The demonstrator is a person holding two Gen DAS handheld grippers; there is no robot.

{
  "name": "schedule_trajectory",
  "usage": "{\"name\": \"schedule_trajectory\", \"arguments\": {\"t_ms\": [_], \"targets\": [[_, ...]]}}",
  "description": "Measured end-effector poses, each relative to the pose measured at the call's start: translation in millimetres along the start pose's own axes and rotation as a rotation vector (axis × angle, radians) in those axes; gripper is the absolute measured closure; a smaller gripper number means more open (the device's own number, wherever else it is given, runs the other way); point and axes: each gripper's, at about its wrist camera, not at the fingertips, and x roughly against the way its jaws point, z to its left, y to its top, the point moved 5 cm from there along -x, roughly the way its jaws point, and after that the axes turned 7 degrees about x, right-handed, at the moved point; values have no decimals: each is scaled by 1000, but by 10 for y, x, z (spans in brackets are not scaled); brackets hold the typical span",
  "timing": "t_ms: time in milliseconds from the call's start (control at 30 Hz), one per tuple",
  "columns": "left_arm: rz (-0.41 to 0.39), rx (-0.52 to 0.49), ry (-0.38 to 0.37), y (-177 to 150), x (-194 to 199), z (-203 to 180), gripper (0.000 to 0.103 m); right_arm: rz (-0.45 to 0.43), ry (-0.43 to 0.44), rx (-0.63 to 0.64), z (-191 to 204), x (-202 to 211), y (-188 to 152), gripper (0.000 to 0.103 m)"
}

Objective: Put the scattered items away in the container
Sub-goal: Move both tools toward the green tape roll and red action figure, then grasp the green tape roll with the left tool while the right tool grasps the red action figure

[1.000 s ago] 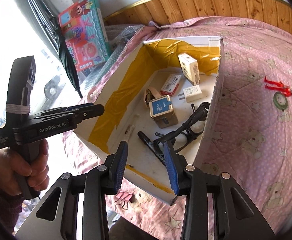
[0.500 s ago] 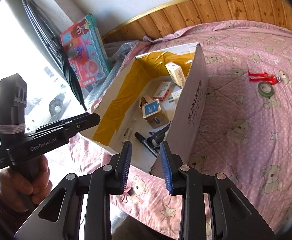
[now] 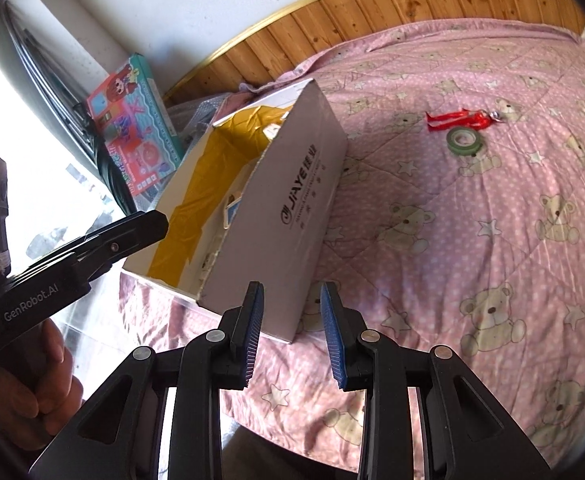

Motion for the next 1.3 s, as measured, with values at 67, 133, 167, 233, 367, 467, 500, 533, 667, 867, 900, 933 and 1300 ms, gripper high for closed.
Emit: {"name": "schedule_trajectory", "arguments": {"t_ms": [67,133,167,233,367,467,500,533,667,867,900,933,1300], "targets": [[9,-7,-10,-11,-57,-135,68,-4,-10,-13,-105,23,-18,72],[20,-8,-24,-15,-122,-271,68,-7,-17,-39,-237,53,-26,72],[27,-10,-30,-13,-162,-345,68,-11,-17,-50,-298,71,-23,72],[37,-10,-39,0,-237,-480,68,-18,-33,-67,-444,101,-10,71],[60,-3,-74,58,-410,-754,68,-29,-54,-111,-756,152,42,71],[80,6,-95,112,-566,-940,69,-36,-69,-136,-974,181,117,71],[87,8,-105,128,-621,-1000,68,-37,-72,-141,-1038,185,146,71],[93,8,-105,149,-682,-1055,68,-40,-78,-149,-1108,189,180,71],[118,4,-114,226,-914,-1255,68,-49,-92,-170,-1365,191,314,71],[163,40,-136,374,-1286,-1422,62,-51,-116,-167,-1697,121,647,71],[168,48,-132,404,-1354,-1443,61,-52,-122,-162,-1748,103,722,70],[171,55,-132,432,-1423,-1461,61,-50,-127,-158,-1799,78,794,69],[237,115,-111,655,-2310,-1566,53,-3,-215,-161,-2592,-484,1491,69]]}}
